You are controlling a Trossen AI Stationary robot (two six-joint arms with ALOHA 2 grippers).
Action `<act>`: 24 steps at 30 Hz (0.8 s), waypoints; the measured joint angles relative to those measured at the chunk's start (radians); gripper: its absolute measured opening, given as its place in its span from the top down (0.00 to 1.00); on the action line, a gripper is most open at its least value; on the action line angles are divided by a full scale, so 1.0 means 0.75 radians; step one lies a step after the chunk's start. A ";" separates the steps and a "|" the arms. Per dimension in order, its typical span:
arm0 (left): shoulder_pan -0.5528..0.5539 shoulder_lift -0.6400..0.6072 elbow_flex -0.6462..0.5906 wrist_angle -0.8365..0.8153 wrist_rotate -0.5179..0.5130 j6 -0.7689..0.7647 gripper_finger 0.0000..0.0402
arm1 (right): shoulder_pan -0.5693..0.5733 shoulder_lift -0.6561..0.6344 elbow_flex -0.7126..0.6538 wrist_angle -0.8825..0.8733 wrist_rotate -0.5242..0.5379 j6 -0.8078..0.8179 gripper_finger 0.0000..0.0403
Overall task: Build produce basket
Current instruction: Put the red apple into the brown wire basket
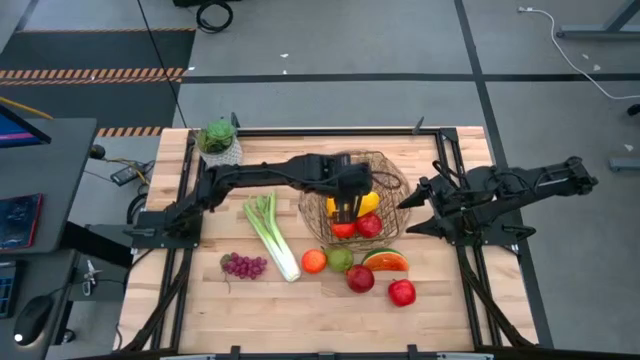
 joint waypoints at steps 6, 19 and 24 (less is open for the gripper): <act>-0.062 0.000 0.000 -0.147 -0.230 -0.101 0.94 | -0.001 -0.103 0.000 0.000 0.000 -0.059 0.04; -0.276 -0.009 0.000 -0.374 -0.708 -0.352 0.92 | -0.001 -0.238 0.000 0.133 0.000 -0.446 0.04; -0.319 -0.010 0.000 -0.535 -0.883 -0.535 0.94 | -0.001 -0.237 0.000 0.173 0.000 -0.496 0.04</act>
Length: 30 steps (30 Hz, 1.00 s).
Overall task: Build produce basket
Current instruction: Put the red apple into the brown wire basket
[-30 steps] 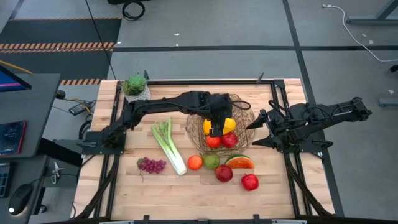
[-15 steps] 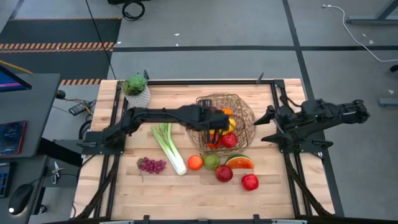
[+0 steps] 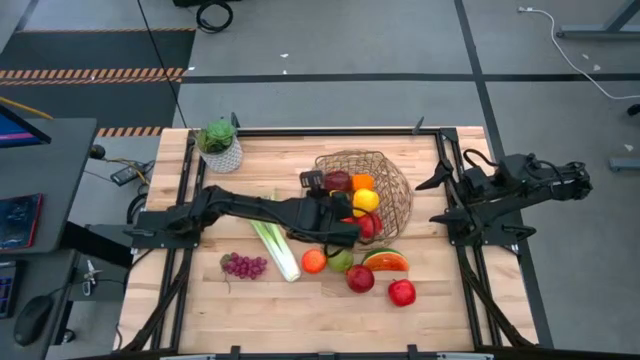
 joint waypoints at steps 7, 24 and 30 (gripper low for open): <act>-0.067 0.001 0.000 -0.065 -0.146 -0.064 0.91 | 0.000 0.011 -0.001 -0.004 0.000 0.020 0.04; -0.218 -0.189 -0.647 -0.022 -0.295 -0.201 0.92 | 0.000 0.072 -0.001 -0.014 0.000 0.165 0.04; -0.246 -0.380 -0.845 0.003 -0.302 -0.396 0.92 | 0.000 0.095 0.000 -0.014 0.000 0.179 0.04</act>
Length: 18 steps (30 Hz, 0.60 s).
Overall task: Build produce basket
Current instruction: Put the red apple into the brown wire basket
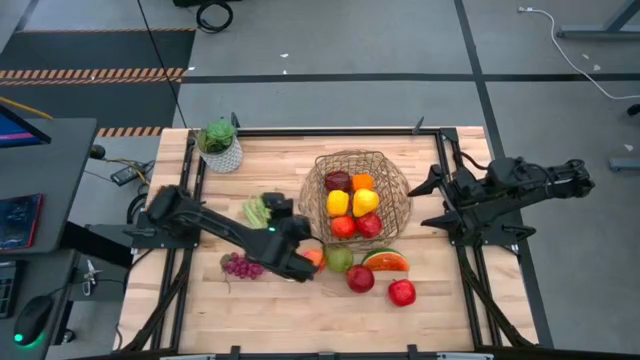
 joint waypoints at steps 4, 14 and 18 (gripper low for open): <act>-0.019 -0.194 -0.149 0.034 -0.015 -0.139 0.93 | 0.000 0.011 0.000 0.008 0.000 -0.001 0.04; 0.088 -0.605 -0.472 0.812 0.099 0.278 0.92 | -0.001 0.019 0.000 0.086 0.047 -0.030 0.04; 0.225 -0.662 -0.574 1.312 0.568 0.650 0.92 | -0.001 0.019 0.000 0.110 0.049 -0.030 0.04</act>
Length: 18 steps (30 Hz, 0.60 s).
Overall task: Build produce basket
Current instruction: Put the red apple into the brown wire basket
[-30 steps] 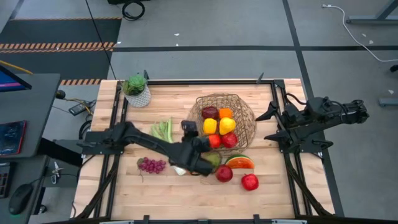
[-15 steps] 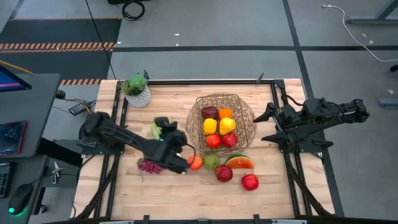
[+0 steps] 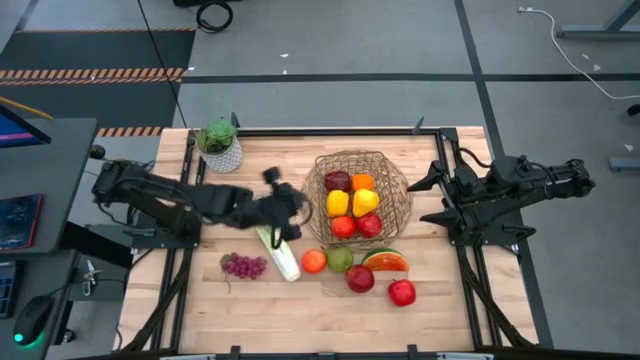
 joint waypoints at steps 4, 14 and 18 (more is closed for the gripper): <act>0.127 -0.001 -0.021 0.231 0.537 0.147 0.94 | 0.000 0.000 0.000 -0.002 -0.001 0.027 0.04; 0.273 -0.001 -0.021 0.421 0.630 -0.050 0.91 | 0.000 0.000 0.000 -0.023 -0.008 0.060 0.04; 0.275 0.001 -0.021 0.432 0.632 -0.061 0.92 | 0.000 0.000 0.001 -0.019 -0.008 0.061 0.04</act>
